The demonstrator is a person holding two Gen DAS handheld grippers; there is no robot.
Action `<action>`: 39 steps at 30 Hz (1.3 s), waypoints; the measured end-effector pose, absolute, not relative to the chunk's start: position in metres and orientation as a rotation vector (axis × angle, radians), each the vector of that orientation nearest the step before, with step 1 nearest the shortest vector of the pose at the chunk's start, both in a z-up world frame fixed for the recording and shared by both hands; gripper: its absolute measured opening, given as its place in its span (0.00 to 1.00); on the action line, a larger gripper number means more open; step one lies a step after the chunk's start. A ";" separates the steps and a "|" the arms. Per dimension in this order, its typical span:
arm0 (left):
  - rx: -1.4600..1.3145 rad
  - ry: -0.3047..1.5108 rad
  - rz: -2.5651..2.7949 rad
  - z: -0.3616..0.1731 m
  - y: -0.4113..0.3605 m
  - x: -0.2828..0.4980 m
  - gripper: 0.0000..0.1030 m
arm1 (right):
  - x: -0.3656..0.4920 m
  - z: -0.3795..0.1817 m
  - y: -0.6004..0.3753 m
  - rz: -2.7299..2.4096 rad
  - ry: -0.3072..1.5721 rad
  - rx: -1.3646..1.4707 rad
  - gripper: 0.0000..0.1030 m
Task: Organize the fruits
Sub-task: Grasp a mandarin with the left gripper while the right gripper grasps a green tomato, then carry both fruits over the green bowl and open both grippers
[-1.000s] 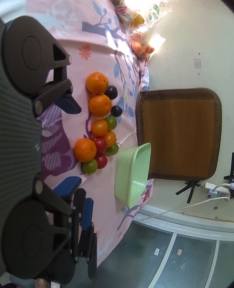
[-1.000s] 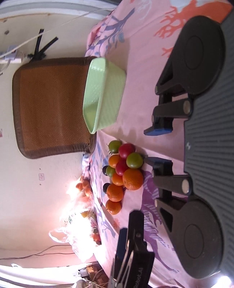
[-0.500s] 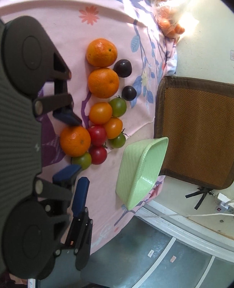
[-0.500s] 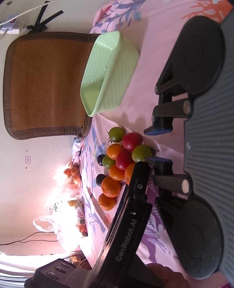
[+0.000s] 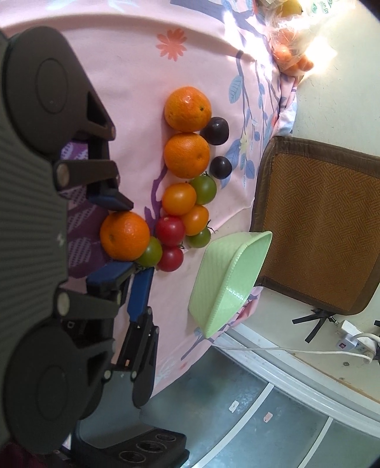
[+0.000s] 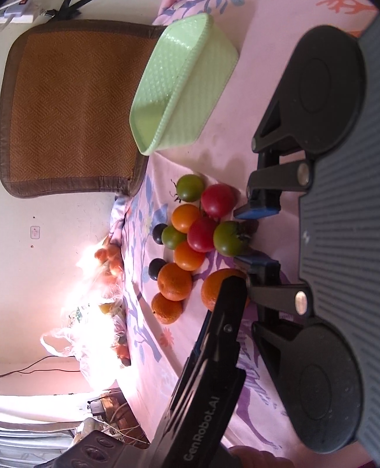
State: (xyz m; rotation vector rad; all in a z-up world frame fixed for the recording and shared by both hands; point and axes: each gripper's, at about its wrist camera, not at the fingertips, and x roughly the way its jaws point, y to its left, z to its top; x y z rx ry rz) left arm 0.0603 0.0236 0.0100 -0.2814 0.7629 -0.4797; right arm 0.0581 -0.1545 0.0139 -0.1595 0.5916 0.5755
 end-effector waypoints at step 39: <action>-0.106 0.755 -0.475 0.054 -0.118 0.217 0.47 | 0.119 0.029 -0.261 0.118 0.368 -0.043 0.31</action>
